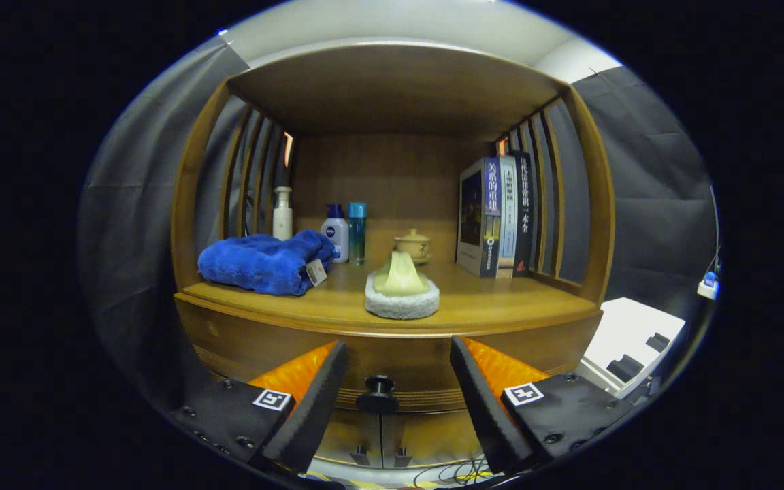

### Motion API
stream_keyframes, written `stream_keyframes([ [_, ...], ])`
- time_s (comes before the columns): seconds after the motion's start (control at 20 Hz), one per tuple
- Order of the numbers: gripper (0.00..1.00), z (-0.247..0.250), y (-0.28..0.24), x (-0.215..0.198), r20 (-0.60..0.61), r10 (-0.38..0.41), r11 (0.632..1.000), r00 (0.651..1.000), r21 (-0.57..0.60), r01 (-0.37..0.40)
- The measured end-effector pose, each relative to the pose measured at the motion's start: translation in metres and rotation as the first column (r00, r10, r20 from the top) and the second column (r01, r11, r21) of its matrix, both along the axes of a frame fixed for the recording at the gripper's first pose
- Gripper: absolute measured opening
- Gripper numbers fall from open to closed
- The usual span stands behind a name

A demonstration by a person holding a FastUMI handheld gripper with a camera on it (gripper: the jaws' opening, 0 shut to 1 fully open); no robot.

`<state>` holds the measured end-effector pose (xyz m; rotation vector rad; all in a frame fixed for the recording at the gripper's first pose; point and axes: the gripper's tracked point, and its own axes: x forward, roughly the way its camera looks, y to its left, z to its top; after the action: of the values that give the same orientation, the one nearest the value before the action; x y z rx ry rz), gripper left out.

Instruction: Pull open the drawer, take out the items inside it, and place them on the countertop above the cabinet.

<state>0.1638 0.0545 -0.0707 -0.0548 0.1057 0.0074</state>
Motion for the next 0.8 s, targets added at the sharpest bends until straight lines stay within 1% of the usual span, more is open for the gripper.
stream_keyframes([
  [0.25, 0.97, 0.039, -0.001, -0.044, 0.056, 0.044, 0.999, 0.997, -0.027, -0.043],
  [0.4, 0.96, 0.059, 0.003, -0.072, 0.086, 0.078, 0.997, 0.993, -0.024, -0.077],
  [0.65, 0.97, 0.076, -0.004, -0.112, 0.100, 0.096, 0.995, 0.990, -0.024, -0.094],
  [0.8, 0.98, 0.080, -0.010, -0.129, 0.112, 0.094, 0.996, 0.989, -0.025, -0.091],
])
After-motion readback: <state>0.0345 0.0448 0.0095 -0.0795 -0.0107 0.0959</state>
